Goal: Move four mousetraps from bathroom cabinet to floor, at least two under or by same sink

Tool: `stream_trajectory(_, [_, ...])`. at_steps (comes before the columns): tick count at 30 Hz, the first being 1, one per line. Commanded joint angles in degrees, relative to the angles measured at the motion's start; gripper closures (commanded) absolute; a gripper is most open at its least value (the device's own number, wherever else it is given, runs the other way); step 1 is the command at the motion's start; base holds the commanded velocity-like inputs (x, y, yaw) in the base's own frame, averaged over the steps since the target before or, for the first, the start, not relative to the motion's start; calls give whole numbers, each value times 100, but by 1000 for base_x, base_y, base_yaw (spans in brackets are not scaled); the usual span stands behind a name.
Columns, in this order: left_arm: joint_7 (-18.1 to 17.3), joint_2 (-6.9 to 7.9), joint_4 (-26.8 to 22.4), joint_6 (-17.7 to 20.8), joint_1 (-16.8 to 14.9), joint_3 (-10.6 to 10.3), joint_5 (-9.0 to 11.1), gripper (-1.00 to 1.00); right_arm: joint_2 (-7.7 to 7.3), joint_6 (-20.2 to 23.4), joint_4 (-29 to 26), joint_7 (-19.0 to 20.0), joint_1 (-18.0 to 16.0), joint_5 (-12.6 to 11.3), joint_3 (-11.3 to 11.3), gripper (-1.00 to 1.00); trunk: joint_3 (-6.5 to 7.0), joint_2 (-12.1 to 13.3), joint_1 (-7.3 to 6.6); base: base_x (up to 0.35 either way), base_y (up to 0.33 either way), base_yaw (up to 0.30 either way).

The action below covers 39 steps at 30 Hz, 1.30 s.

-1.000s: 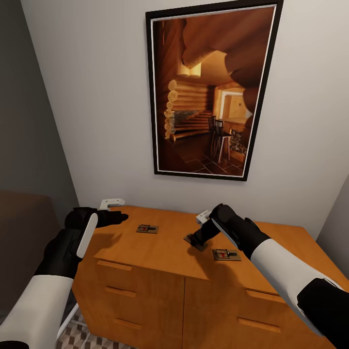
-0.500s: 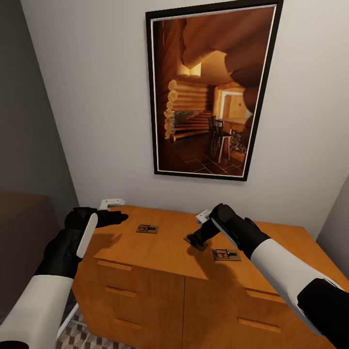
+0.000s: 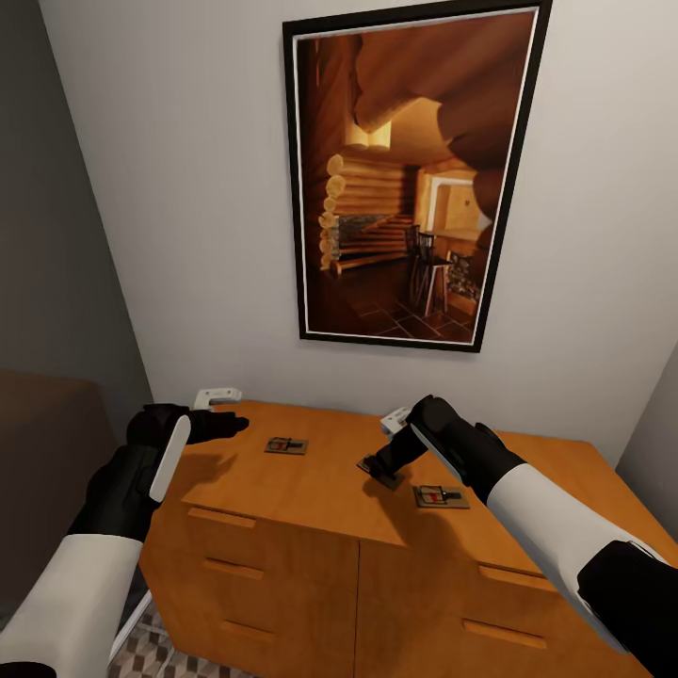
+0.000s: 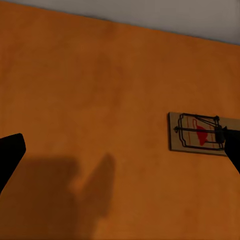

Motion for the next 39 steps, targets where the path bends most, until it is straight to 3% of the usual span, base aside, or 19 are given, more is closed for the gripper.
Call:
stream_trajectory(1, [-3, 4, -2, 22, -5, -8, 5, -100, -7, 22, -5, -30, -8, -56, 25, -100, -7, -5, 0, 7, 0, 0])
stream_trajectory(39, [-8, 4, 15, 20, -5, -8, 12, -100, -4, 22, 29, -30, -8, -51, 29, -100, -7, -5, 0, 1, 0, 0])
